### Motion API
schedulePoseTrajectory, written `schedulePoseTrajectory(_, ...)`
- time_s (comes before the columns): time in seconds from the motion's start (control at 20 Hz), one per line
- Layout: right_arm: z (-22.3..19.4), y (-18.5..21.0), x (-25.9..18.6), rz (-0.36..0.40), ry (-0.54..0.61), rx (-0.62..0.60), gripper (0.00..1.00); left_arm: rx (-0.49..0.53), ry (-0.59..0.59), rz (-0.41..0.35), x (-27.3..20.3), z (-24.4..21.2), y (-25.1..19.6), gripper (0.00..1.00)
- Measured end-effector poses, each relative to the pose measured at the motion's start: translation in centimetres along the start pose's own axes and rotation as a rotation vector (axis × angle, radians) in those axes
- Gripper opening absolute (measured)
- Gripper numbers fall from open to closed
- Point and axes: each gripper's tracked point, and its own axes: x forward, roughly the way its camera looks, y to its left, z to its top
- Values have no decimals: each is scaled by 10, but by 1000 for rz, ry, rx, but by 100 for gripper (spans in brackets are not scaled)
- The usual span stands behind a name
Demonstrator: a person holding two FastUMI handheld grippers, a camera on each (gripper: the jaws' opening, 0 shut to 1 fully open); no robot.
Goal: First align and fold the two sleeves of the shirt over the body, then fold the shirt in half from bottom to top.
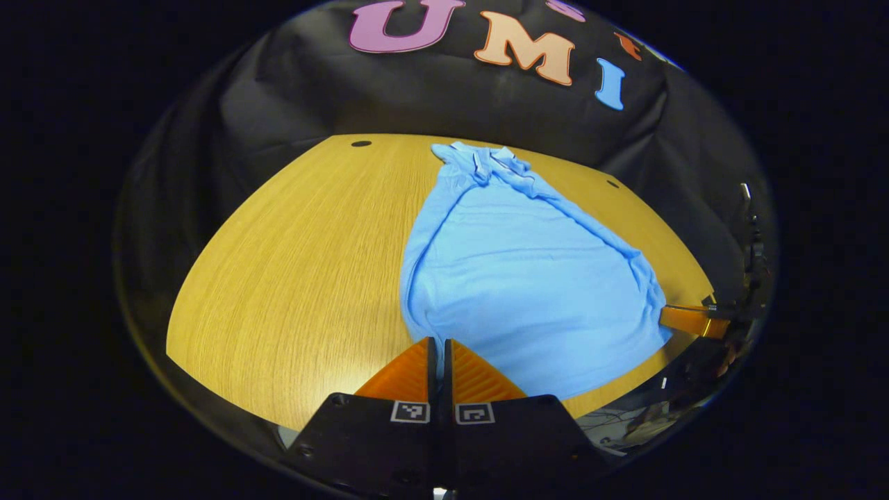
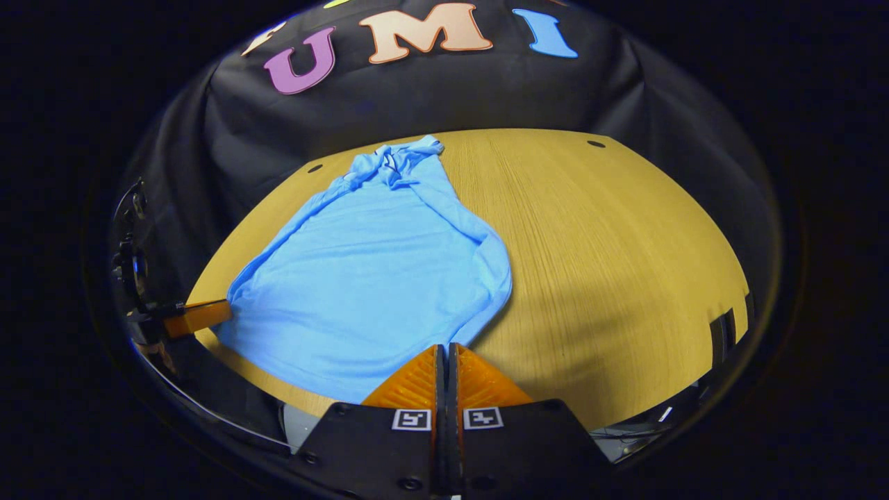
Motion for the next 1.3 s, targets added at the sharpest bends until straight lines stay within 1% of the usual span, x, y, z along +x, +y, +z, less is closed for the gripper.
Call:
schedulePoseTrajectory(0.05,12,3,-2,13,-23,1,2,3,-11,0,-2,11,-1,0)
schedulePoseTrajectory(0.1,25,6,-3,22,-46,-1,0,4,-26,-4,-4,24,-3,0)
schedulePoseTrajectory(0.15,39,6,-4,25,-69,-1,3,2,-45,-5,-5,37,-4,0)
schedulePoseTrajectory(0.25,66,8,-2,31,-86,12,3,-1,-68,-1,-2,62,-6,0)
schedulePoseTrajectory(0.45,133,12,11,60,-165,53,3,-19,-112,8,11,118,-4,0)
schedulePoseTrajectory(0.55,161,9,28,67,-194,66,2,-28,-139,27,25,147,0,0)
schedulePoseTrajectory(0.65,184,6,47,81,-198,84,2,-33,-159,48,40,172,4,0)
schedulePoseTrajectory(0.85,233,5,85,116,-234,112,2,-35,-178,76,70,210,7,0)
schedulePoseTrajectory(1.05,277,6,117,103,-269,121,2,-24,-199,67,102,248,7,0)
schedulePoseTrajectory(1.25,314,14,157,82,-293,123,2,0,-210,44,147,285,14,0)
schedulePoseTrajectory(1.3,323,15,168,67,-302,124,2,1,-212,39,160,295,16,0)
